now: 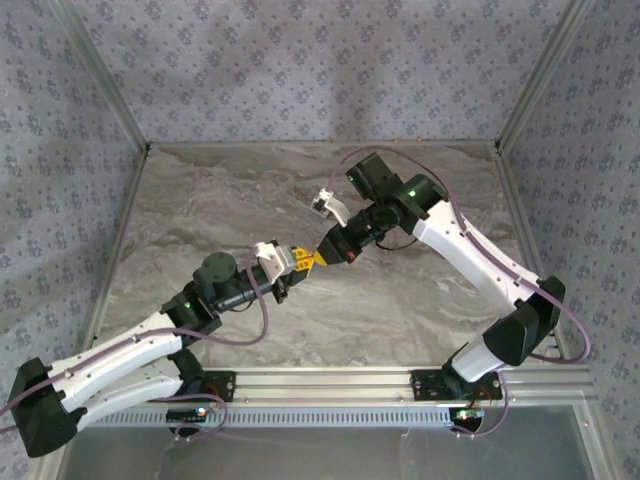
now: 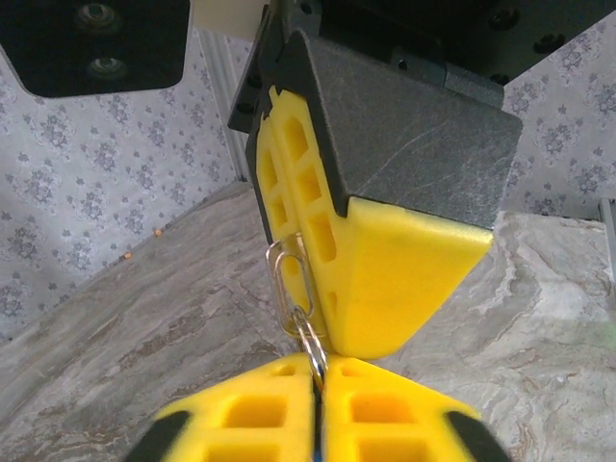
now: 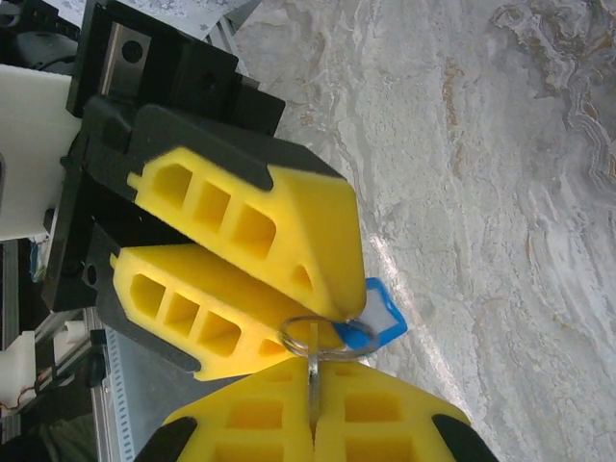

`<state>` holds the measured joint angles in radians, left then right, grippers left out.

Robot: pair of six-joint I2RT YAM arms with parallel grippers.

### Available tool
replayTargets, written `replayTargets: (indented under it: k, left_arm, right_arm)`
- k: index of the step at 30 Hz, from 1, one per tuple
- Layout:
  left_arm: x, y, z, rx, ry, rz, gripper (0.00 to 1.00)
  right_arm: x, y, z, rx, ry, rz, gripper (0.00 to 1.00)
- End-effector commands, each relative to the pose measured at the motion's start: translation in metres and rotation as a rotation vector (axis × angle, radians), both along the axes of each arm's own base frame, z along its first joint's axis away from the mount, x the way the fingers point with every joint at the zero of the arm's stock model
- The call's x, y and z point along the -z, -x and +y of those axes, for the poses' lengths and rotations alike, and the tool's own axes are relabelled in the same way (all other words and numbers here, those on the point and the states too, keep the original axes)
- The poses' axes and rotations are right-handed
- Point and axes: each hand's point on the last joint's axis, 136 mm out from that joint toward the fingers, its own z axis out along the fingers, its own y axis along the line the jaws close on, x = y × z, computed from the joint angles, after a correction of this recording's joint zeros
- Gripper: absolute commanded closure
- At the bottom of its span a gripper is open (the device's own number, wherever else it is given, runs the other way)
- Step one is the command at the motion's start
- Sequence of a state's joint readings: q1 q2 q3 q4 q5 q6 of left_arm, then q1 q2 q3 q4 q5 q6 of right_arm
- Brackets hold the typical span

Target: Remove the keys from the keyring

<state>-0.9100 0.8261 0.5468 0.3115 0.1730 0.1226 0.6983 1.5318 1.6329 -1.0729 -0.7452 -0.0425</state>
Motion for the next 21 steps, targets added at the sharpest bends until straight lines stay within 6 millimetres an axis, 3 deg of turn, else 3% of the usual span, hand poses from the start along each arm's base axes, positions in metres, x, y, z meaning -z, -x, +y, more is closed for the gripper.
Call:
replayTargets:
  k: [1,11,15,18,21]
  left_arm:
    - [-0.037,0.017,0.001,0.063,0.128,-0.064,0.78]
    - [-0.044,0.025,0.011,0.07,0.115,0.02,0.7]
    - [-0.044,0.02,0.017,0.063,0.121,0.182,0.56]
    - [-0.038,0.014,0.021,0.09,0.123,0.291,0.56]
    - [-0.029,0.008,0.025,0.11,0.127,0.345,0.63]
  right_arm:
    - [0.003,-0.01,-0.003,0.015,0.056,-0.06,1.0]
    - [0.004,-0.01,-0.005,0.002,0.094,-0.09,1.0]
    - [0.005,-0.013,-0.007,0.007,0.111,-0.119,1.0]
    - [0.022,-0.02,-0.02,0.024,0.267,-0.163,1.0]
    - [0.034,-0.023,-0.028,0.035,0.374,-0.124,1.0]
